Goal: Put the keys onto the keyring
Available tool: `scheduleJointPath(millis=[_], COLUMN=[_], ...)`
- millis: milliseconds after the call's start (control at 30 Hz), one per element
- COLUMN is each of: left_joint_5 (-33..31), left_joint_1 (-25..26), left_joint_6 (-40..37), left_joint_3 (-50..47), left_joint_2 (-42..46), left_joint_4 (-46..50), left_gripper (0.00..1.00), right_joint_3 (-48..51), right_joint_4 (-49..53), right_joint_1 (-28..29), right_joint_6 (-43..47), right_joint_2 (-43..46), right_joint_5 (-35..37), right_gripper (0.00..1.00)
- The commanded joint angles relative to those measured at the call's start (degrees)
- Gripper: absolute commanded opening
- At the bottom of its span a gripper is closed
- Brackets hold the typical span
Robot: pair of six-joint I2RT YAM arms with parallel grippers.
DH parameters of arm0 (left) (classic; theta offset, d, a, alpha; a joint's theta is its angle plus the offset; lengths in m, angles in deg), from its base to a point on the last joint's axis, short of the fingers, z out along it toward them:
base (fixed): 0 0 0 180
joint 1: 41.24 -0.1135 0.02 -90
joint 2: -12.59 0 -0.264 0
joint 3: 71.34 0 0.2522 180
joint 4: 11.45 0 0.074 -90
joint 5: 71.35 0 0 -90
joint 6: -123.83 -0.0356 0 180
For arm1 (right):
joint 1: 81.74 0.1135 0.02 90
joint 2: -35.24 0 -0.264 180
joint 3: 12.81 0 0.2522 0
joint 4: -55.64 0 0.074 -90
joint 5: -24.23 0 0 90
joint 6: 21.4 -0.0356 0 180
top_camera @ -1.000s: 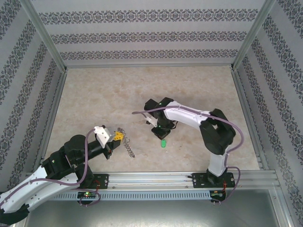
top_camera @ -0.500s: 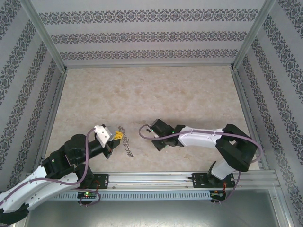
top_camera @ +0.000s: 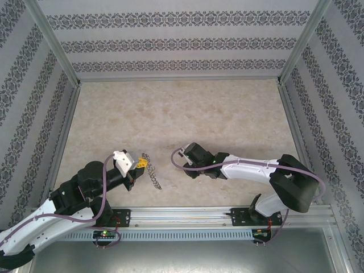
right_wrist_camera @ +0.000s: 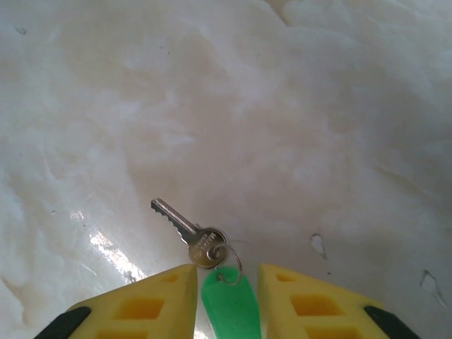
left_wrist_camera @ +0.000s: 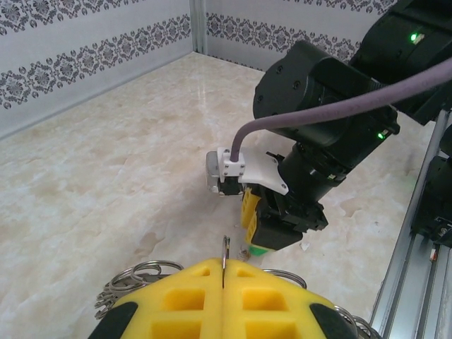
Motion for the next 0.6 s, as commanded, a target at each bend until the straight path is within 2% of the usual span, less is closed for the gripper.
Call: scheduleJointPath(millis=[0,200,300,567], left_joint_5=[-0.97,-0.15,0.16,0.52], left_joint_1=[0.75,0.75,0.77,0.76], left_joint_6=[-0.36,-0.07,-0.11,-0.21], left_joint_3=[2.11,1.90,1.87,1.87], left_joint_2=[0.58,1.02,1.40,2.25], left_joint_4=[-0.20,-0.64,-0.82,-0.99], left_gripper=[0.00,0.00,0.00,0.00], right_joint_3=[-7.00,-25.91,-33.61,-45.10], right_joint_4=[12.08,38.17,48.06,57.21], right_joint_1=[-1.52,-8.72,-10.13,-11.64], right_joint_6=[0.99,10.11,15.16,23.30], right_joint_2=[0.74,-10.01,-17.10,-28.39], right_joint_5=[-1.47,-14.97,-18.91,-21.79], right_gripper=[0.31,0.35,0.37,0.42])
